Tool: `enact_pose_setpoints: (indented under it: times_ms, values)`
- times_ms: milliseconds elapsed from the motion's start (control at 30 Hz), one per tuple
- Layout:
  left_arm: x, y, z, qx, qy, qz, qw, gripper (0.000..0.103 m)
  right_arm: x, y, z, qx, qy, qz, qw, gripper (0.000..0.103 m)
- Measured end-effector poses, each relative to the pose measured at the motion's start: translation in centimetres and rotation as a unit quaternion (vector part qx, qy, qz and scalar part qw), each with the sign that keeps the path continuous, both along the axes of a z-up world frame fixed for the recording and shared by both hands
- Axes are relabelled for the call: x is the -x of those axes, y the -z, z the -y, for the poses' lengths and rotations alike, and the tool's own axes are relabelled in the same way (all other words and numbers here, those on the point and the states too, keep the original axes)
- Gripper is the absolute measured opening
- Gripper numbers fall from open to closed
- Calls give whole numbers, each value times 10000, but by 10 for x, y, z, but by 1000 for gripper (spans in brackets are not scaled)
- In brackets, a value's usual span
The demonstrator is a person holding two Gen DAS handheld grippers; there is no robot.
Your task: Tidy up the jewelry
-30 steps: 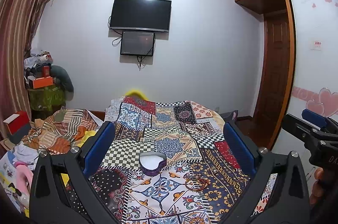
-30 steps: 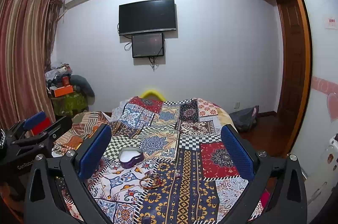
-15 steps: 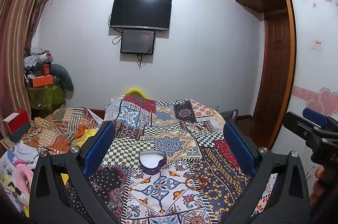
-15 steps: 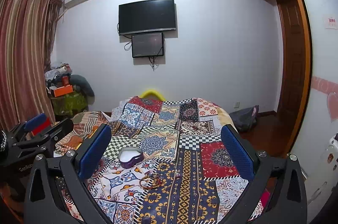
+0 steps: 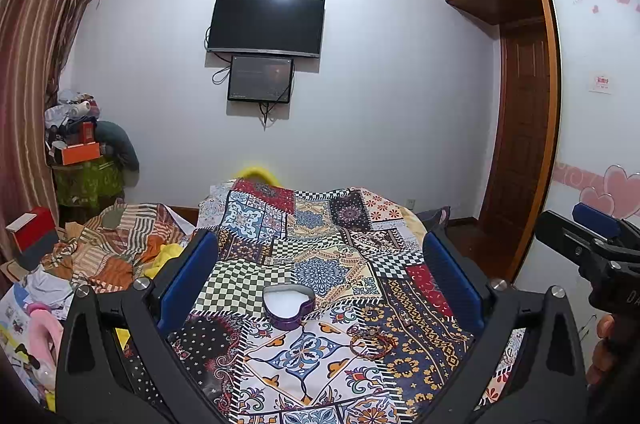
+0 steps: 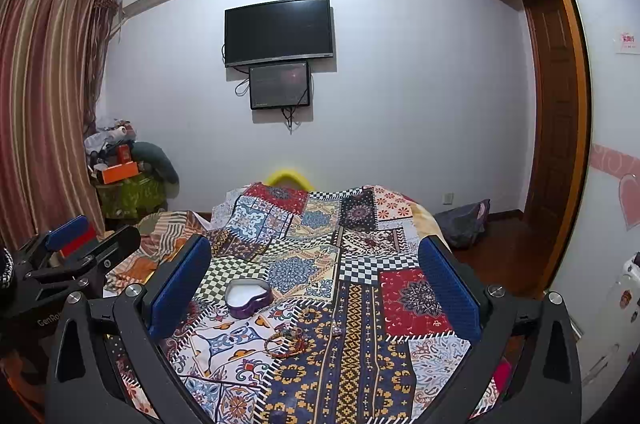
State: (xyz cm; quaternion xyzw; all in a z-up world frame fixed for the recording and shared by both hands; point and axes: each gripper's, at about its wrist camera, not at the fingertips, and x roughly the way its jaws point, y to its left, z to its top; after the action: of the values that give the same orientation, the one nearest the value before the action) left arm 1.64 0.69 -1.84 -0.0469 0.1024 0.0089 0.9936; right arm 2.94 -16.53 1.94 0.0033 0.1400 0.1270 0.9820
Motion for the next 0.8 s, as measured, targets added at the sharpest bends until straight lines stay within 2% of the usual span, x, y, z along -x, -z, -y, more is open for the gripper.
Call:
enact_pose_setpoints:
  times_ms: [800]
  values:
    - [-1,2,0,16,17,-34,10000,103,0,4,-1,9,3,-30,10000,103]
